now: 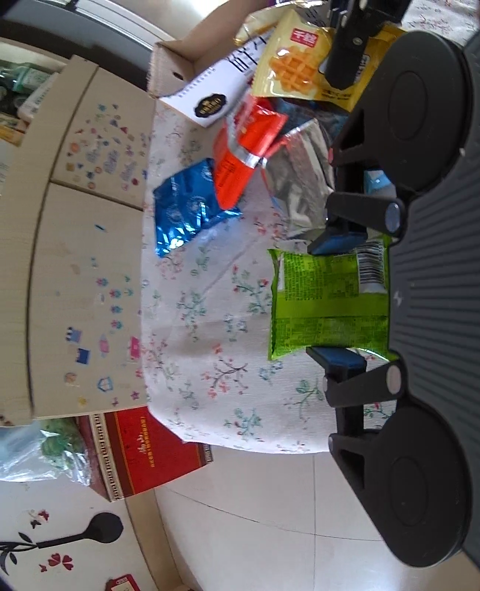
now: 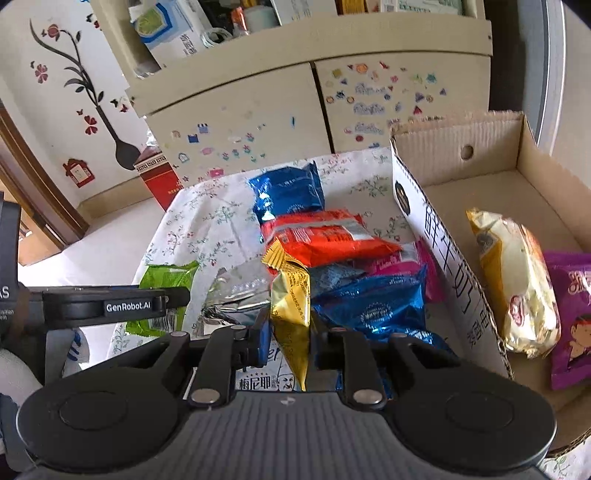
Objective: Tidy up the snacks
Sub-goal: 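Carry the green and yellow packets into the box and release both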
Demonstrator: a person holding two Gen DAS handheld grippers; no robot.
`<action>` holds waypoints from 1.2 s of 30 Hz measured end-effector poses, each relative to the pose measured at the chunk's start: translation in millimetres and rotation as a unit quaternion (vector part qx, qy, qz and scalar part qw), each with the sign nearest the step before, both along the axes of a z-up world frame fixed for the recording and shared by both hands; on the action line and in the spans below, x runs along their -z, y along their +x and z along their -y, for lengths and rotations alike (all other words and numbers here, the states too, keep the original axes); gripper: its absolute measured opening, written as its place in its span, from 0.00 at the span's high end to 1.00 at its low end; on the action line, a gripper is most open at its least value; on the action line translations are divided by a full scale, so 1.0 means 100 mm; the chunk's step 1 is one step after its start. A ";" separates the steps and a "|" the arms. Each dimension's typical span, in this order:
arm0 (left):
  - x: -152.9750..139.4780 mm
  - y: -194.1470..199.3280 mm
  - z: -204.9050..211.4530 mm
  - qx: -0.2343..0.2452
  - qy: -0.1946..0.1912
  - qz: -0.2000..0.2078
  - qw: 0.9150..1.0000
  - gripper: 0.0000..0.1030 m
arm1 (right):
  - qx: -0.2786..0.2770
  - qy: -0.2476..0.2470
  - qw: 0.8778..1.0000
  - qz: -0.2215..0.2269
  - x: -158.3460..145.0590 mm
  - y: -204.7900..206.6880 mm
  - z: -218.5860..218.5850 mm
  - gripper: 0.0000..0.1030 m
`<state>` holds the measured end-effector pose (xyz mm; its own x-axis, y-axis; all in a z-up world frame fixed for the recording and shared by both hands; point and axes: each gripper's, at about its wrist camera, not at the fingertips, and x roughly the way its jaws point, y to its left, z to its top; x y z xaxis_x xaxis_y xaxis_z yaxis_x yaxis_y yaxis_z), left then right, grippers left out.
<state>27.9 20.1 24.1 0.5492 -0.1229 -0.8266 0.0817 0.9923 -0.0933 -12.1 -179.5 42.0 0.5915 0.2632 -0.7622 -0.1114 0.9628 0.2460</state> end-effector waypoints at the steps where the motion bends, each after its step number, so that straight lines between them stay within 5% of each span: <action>1: -0.01 0.00 0.00 0.000 -0.001 0.002 1.000 0.52 | -0.002 -0.001 1.000 0.002 -0.01 0.00 -0.01 0.76; 19: -0.32 -0.05 0.33 0.041 0.033 0.079 0.995 0.52 | -0.005 -0.019 0.999 0.044 -0.20 -0.06 0.02 0.76; 36: -0.52 -0.05 0.74 0.068 0.024 0.125 0.990 0.51 | 0.022 -0.023 0.996 0.081 -0.41 -0.14 0.23 0.76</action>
<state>22.5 -53.8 75.8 0.7178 -0.1735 -0.6742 0.2298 0.9732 -0.0057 -26.1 -202.3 82.8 0.7172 0.2019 -0.6670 -0.1040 0.9774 0.1840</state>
